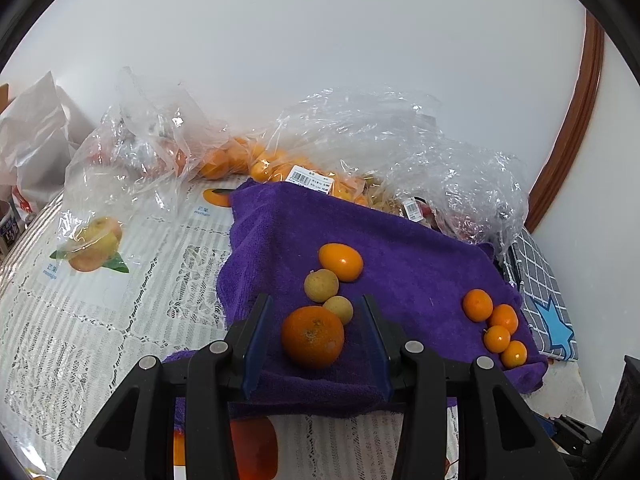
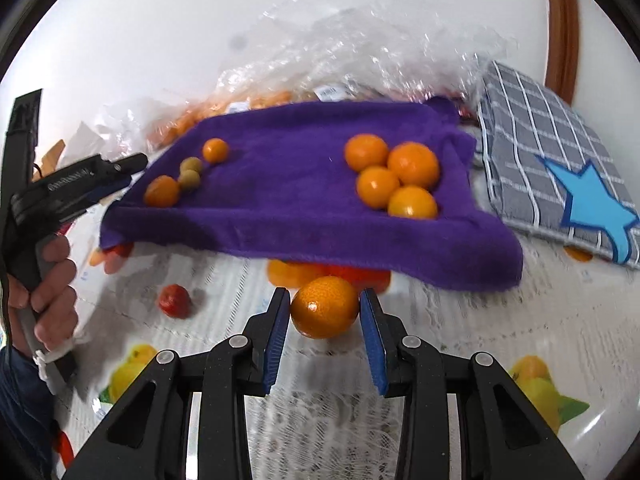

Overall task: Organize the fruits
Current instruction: 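Grasp another orange with the right tool while the left grasps a small red fruit, then carry the orange onto the towel with the right tool while the left carries the red fruit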

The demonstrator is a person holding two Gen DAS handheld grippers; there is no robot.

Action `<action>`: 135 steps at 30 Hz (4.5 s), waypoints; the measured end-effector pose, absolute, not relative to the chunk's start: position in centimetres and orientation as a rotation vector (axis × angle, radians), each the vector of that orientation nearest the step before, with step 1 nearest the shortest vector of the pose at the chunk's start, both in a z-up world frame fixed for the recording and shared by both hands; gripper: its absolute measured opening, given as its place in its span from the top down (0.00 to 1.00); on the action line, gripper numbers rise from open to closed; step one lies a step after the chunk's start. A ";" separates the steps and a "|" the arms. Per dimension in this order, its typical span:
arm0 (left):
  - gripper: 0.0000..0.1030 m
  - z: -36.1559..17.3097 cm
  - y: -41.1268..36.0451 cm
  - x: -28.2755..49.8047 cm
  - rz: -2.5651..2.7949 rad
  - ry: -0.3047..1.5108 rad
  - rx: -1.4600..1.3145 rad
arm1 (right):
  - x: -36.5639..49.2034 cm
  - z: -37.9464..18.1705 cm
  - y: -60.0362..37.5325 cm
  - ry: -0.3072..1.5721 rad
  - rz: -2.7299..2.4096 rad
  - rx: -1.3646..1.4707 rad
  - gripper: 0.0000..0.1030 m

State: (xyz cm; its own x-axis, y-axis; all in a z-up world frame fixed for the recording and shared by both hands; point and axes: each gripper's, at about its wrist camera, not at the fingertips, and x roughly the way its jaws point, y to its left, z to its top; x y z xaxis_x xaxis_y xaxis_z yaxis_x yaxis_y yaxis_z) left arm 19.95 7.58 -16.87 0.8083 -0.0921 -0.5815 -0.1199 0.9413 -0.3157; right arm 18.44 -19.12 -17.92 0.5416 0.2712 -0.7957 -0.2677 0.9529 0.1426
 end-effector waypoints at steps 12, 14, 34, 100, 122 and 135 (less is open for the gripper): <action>0.60 -16.9 5.4 18.2 -0.125 0.623 -0.328 | 18.4 -17.6 -20.8 0.894 0.315 0.073 0.64; 0.60 -16.7 4.6 17.3 -0.195 0.616 -0.306 | 18.3 -17.4 -21.3 0.880 0.276 0.061 0.64; 0.70 -19.7 -0.5 15.2 -0.419 0.839 -0.181 | 16.7 -16.8 -26.1 0.845 0.222 0.120 0.64; 0.81 -6.8 11.5 16.9 -0.113 0.626 -0.441 | 23.7 -4.9 -20.0 0.721 0.337 0.053 0.64; 0.81 -8.3 9.9 23.4 -0.120 0.697 -0.431 | 27.3 -6.5 -17.8 0.746 0.358 0.034 0.64; 0.80 -14.5 7.0 27.3 -0.154 0.882 -0.395 | 29.1 -14.0 -17.0 0.906 0.374 0.045 0.64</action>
State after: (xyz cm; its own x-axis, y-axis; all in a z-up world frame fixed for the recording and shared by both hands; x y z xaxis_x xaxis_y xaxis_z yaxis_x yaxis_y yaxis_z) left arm 27.34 6.97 -14.50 0.6299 -0.2914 -0.7200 -0.0303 0.9170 -0.3977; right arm 29.08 -17.05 -14.02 0.5567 0.3355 -0.7599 -0.2983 0.9345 0.1941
